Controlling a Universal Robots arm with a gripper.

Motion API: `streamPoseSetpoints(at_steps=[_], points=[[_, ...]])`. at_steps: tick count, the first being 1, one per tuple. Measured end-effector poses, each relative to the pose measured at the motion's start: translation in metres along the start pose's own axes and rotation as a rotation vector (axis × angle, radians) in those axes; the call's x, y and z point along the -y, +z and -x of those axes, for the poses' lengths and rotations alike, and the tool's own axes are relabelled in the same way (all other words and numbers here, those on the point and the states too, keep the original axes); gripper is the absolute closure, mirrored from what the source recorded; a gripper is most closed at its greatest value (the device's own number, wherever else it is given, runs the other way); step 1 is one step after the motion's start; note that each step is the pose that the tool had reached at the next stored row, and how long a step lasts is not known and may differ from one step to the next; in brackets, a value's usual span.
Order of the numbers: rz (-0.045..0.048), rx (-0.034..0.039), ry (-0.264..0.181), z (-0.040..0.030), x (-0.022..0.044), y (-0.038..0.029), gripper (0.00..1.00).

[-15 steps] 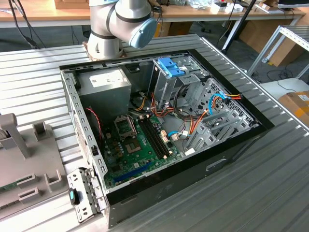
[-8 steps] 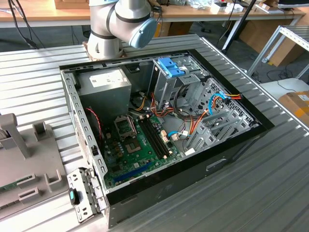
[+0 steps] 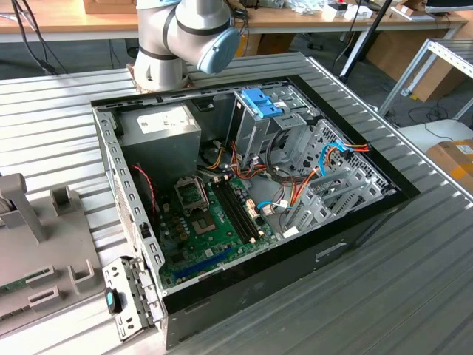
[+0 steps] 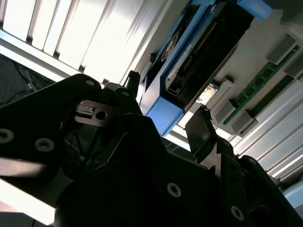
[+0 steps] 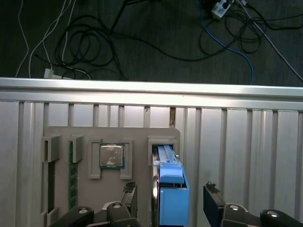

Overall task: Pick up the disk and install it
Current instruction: 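Pick up the disk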

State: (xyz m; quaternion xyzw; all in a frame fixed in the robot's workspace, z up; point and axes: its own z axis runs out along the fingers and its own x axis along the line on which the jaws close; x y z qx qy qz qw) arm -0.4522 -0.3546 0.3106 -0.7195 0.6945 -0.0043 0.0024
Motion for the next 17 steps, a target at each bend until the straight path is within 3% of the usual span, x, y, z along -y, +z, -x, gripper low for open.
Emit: streamPoseSetpoints(at_steps=[15, 16, 17], points=[[0.0001, 0.0000, 0.000, 0.0003, -0.0018, 0.0044, 0.34], [0.0001, 0.0001, 0.000, 0.0003, -0.0018, 0.0044, 0.42], [0.0001, 0.0001, 0.000, 0.0003, -0.0018, 0.0044, 0.42]])
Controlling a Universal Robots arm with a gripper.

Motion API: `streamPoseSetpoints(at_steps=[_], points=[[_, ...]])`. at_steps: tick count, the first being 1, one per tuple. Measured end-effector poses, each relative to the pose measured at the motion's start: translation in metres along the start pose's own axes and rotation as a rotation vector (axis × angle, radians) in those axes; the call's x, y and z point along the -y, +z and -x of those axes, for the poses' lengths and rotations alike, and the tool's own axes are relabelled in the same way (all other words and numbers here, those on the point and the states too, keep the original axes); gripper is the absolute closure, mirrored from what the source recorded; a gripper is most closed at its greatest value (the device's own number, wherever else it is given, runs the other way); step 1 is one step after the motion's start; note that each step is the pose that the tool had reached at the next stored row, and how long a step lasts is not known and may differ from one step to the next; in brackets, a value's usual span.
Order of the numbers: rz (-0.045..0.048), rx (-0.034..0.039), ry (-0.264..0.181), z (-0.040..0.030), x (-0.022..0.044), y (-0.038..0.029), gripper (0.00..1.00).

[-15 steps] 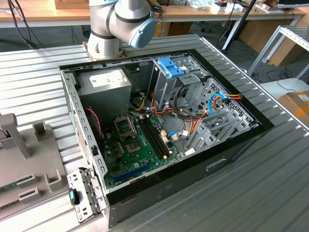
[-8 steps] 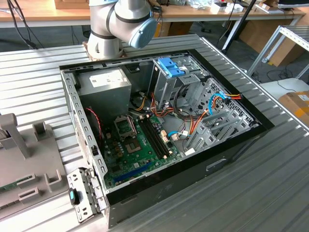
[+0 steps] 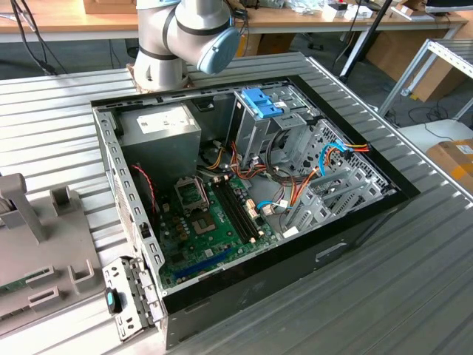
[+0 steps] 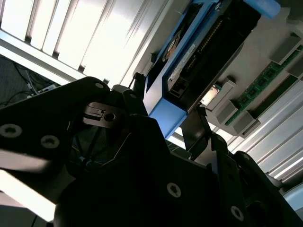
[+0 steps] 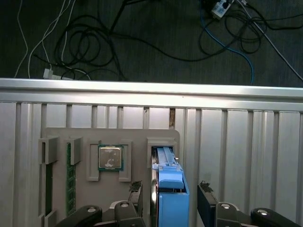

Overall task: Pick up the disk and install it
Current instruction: 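Pick up the disk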

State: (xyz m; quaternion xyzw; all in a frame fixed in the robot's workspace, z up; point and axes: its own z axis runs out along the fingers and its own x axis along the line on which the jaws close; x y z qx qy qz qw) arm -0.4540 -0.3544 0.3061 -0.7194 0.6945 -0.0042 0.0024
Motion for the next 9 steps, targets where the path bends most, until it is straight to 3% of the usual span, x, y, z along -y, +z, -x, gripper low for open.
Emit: streamPoseSetpoints(at_steps=[5, 9], points=[[-0.0001, 0.0000, 0.000, 0.0000, 0.0000, 0.0000, 0.42], [0.0000, 0.0000, 0.000, 0.0000, 0.0000, -0.0039, 0.42]])
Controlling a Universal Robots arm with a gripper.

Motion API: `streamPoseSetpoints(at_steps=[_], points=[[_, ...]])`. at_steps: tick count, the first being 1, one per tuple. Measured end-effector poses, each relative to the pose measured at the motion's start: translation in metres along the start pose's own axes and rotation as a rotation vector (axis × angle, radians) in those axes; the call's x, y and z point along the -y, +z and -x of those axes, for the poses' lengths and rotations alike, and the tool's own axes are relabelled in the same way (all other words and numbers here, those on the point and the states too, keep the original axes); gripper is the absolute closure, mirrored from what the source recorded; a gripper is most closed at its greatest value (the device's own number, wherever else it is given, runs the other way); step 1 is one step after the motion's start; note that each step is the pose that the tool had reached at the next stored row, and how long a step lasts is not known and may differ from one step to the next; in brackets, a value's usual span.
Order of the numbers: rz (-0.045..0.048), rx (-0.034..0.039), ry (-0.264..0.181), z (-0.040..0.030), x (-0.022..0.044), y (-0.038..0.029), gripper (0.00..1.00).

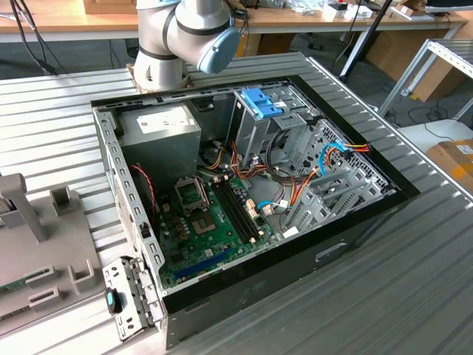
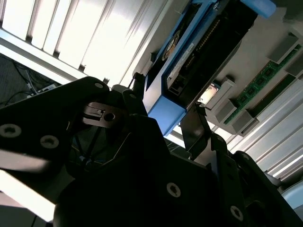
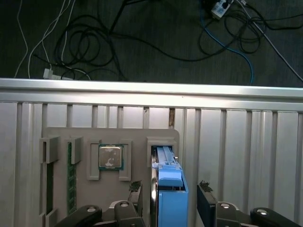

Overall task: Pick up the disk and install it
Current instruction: 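Pick up the disk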

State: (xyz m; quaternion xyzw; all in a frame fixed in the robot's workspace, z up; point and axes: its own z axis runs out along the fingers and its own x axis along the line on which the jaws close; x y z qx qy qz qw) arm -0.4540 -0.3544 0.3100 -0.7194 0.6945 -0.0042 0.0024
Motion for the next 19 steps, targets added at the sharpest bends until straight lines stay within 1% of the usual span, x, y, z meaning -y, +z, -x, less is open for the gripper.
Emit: streamPoseSetpoints(at_steps=[7, 8, 10, 15, 16, 17, 19], points=[[-0.0001, 0.0001, 0.000, 0.0000, 0.0000, -0.0009, 0.42], [-0.0001, 0.0000, 0.000, 0.0000, 0.0000, -0.0010, 0.44], [0.0000, 0.0000, 0.000, 0.0000, 0.0000, -0.0011, 0.57], [0.0000, 0.0000, 0.000, 0.0000, 0.0000, -0.0013, 0.57], [0.0001, 0.0000, 0.000, 0.0000, 0.0000, -0.0014, 0.59], [0.0000, 0.0000, 0.000, 0.0000, 0.0000, -0.0014, 0.64], [-0.0001, 0.0000, 0.000, 0.0000, 0.0000, -0.0015, 0.64]])
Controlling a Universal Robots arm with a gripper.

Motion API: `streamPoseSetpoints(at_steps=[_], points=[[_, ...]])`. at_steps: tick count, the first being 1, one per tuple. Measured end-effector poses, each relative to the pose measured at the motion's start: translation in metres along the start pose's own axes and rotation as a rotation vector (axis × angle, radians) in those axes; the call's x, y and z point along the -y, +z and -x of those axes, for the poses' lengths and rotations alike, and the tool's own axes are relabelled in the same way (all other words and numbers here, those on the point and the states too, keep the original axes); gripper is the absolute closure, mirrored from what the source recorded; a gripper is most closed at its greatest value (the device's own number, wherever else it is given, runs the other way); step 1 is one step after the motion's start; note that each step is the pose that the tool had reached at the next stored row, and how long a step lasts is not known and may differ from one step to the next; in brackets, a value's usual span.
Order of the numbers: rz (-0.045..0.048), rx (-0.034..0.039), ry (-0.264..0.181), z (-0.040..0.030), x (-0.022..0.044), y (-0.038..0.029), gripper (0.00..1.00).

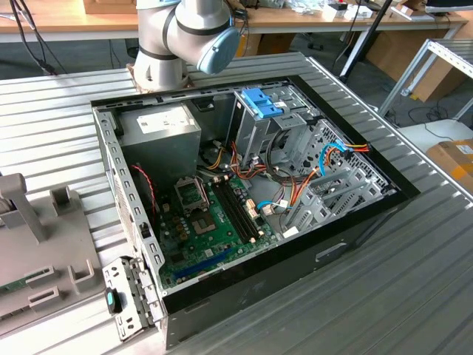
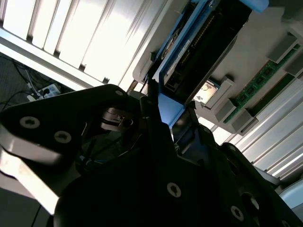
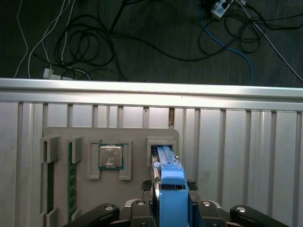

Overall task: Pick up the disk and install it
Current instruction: 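Pick up the disk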

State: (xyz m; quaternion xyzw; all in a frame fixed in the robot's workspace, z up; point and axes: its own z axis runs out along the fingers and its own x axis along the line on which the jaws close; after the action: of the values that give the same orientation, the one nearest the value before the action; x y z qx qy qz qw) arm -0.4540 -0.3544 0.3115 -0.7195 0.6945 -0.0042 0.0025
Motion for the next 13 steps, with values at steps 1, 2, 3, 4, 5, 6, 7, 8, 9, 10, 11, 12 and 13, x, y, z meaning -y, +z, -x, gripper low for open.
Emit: streamPoseSetpoints(at_steps=[1, 2, 3, 4, 5, 6, 7, 8, 9, 10, 11, 12, 13], points=[[0.0000, 0.0000, 0.000, 0.0000, 0.0000, 0.0000, 0.64], [0.0000, 0.0000, 0.000, 0.0000, 0.0000, -0.0001, 0.64], [0.0001, 0.0000, 0.000, 0.0000, 0.0000, -0.0001, 0.64], [0.0001, 0.0000, 0.000, 0.0000, 0.0000, -0.0002, 0.64], [0.0001, 0.0000, 0.000, 0.0000, 0.0000, -0.0004, 0.64], [0.0001, 0.0000, 0.000, 0.0000, 0.0000, -0.0007, 0.64], [0.0000, 0.0000, 0.000, 0.0000, 0.0000, -0.0007, 0.64], [0.0001, 0.0000, 0.000, 0.0000, 0.0000, -0.0006, 0.64], [0.0003, -0.0001, 0.000, 0.0000, 0.0000, -0.0003, 0.64], [0.0005, -0.0001, 0.000, 0.0000, 0.0000, -0.0001, 0.64], [0.0004, -0.0002, 0.000, 0.0000, -0.0001, 0.0000, 0.64], [0.0002, -0.0001, 0.000, -0.0001, 0.0000, 0.0002, 0.64], [0.0002, 0.0001, 0.000, -0.0001, 0.0000, 0.0002, 0.64]])
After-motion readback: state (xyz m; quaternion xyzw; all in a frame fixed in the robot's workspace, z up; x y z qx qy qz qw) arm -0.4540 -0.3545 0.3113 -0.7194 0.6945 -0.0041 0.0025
